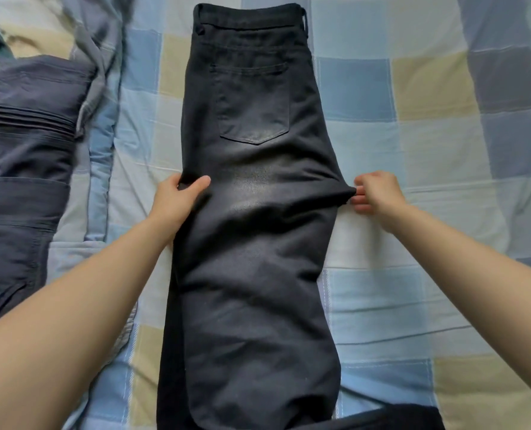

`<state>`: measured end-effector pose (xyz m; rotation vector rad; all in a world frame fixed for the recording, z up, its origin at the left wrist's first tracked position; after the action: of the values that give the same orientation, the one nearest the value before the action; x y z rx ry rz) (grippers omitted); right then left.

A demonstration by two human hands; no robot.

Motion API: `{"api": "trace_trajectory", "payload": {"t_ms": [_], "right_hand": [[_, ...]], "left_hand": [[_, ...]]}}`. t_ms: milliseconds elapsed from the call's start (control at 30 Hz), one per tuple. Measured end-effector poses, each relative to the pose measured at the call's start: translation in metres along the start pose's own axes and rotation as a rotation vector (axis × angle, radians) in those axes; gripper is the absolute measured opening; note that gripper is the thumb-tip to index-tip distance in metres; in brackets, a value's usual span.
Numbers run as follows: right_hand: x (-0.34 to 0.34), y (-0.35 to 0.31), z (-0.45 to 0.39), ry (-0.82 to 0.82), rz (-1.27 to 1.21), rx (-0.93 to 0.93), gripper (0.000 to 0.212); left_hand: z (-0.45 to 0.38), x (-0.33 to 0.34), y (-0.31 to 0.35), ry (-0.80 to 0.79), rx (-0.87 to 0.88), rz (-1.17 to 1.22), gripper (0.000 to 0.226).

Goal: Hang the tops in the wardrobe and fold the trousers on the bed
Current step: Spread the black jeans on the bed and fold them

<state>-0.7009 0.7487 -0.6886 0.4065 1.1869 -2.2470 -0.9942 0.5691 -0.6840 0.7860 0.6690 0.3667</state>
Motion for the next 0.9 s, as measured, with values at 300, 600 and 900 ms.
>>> {"api": "trace_trajectory", "payload": {"t_ms": [300,600,900], "right_hand": [[0.006,-0.006,0.012,-0.045,-0.375,0.031,0.01],[0.024,0.031,0.087,-0.23,-0.324,0.133,0.022],[0.026,0.039,0.132,-0.007,-0.179,-0.115,0.027]], "left_hand": [[0.016,-0.012,-0.031,0.125,0.074,0.019,0.014],[0.079,-0.019,-0.046,0.06,-0.163,0.186,0.026],[0.107,-0.035,-0.062,-0.032,-0.096,0.184,0.022]]}}
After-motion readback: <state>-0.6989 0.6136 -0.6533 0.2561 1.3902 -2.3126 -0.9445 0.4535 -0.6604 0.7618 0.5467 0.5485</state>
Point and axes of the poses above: each hand's wrist, its own z-axis away from the middle knuckle, its own x-axis out of the palm, y = z × x, the point moved 1 cm from there along -z, towards the middle knuckle, and after that the axes turned 2 degrees about -x, right-handed, at the moved point
